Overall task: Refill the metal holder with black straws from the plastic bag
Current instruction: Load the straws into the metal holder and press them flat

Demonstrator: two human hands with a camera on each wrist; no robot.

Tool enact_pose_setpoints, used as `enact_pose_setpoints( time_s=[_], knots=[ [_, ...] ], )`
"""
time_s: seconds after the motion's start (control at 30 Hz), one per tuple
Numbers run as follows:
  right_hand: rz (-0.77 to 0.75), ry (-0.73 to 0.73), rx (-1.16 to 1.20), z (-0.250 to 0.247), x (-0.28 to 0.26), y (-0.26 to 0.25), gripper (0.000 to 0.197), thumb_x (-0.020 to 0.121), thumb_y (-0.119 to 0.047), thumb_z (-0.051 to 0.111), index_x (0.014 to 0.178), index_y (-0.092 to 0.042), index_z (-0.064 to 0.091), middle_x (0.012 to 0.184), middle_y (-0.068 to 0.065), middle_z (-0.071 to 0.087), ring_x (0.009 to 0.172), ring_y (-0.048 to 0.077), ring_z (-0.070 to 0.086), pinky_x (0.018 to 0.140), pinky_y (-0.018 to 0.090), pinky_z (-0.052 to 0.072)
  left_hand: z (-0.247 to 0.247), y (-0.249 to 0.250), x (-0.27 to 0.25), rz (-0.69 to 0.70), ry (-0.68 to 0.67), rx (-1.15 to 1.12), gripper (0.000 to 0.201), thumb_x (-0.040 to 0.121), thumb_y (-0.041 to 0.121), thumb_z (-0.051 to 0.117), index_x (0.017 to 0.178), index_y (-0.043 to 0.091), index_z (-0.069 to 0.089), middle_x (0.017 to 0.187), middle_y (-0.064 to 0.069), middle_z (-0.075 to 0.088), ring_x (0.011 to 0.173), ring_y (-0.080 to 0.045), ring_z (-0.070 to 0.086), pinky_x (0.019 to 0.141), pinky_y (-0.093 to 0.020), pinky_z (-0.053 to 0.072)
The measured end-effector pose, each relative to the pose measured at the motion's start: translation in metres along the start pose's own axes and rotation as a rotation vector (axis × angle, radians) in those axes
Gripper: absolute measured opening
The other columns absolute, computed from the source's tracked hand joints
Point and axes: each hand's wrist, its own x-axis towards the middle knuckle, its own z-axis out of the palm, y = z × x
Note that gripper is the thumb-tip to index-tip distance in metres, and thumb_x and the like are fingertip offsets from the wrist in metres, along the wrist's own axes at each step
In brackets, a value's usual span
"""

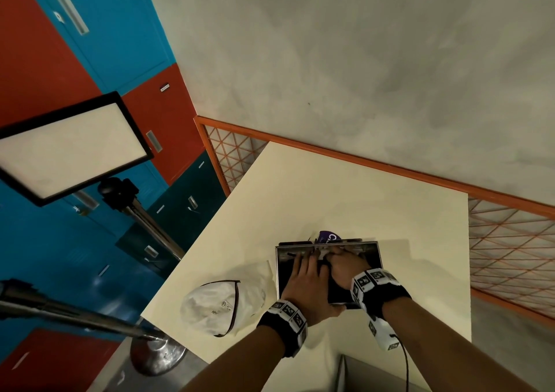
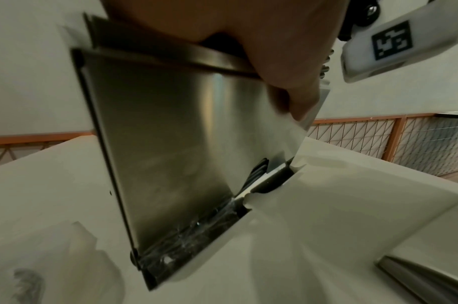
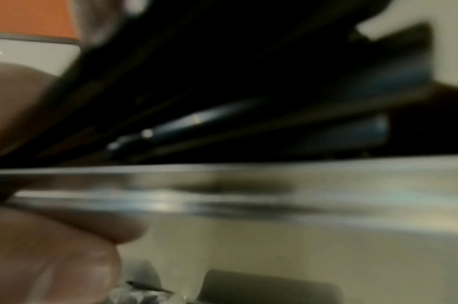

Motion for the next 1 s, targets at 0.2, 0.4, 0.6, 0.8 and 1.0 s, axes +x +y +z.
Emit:
enact_pose_setpoints(
  time_s=[0.2, 0.4, 0.6, 0.8, 1.0],
  knots=[
    [-0.023, 0.092, 0.144, -0.006, -0.004, -0.003, 0.034, 0.093, -0.020, 0.039, 0.117, -0.018, 0.063, 0.123, 0.009, 0.065, 0.110, 0.028, 0.062, 0.095, 0.042, 0.050, -0.007, -0.003, 0.002, -0.050, -0.040, -0.018, 0.105, 0.062, 0.082, 0.054, 0.142, 0.019, 0.030, 0.135, -0.010, 0.053, 0.124, -0.036, 0.048, 0.113, -0.056, 0.028],
    [-0.088, 0.019, 0.372, -0.021, -0.001, -0.010, 0.042, 0.099, -0.016, 0.035, 0.133, -0.027, 0.058, 0.138, -0.001, 0.057, 0.126, 0.021, 0.053, 0.107, 0.029, 0.037, -0.005, 0.000, -0.003, -0.079, 0.041, -0.044, 0.099, 0.062, 0.080, 0.054, 0.135, 0.015, 0.042, 0.126, -0.001, 0.059, 0.114, -0.027, 0.056, 0.104, -0.047, 0.038],
    [-0.142, -0.093, 0.236, -0.021, 0.010, -0.020, 0.046, 0.101, -0.015, 0.034, 0.142, -0.031, 0.047, 0.147, 0.000, 0.048, 0.133, 0.021, 0.046, 0.112, 0.027, 0.030, -0.004, 0.002, -0.008, -0.095, 0.117, -0.054, 0.082, 0.064, 0.080, 0.053, 0.115, 0.016, 0.056, 0.109, 0.001, 0.066, 0.101, -0.025, 0.062, 0.095, -0.046, 0.044],
    [-0.156, -0.060, 0.194, -0.019, 0.013, -0.021, 0.035, 0.101, -0.017, 0.042, 0.132, -0.018, 0.059, 0.139, 0.005, 0.056, 0.127, 0.023, 0.051, 0.108, 0.025, 0.032, -0.003, 0.002, -0.011, -0.078, 0.129, -0.029, 0.079, 0.068, 0.081, 0.050, 0.111, 0.016, 0.059, 0.106, 0.000, 0.067, 0.097, -0.025, 0.062, 0.092, -0.045, 0.046],
    [-0.141, -0.146, 0.276, -0.030, 0.010, -0.018, 0.038, 0.096, -0.006, 0.040, 0.120, -0.014, 0.069, 0.126, 0.007, 0.065, 0.115, 0.025, 0.059, 0.100, 0.027, 0.041, -0.005, -0.001, -0.009, -0.031, 0.131, -0.031, 0.075, 0.068, 0.077, 0.055, 0.113, 0.017, 0.058, 0.109, 0.002, 0.067, 0.096, -0.025, 0.063, 0.091, -0.045, 0.047]
  ],
)
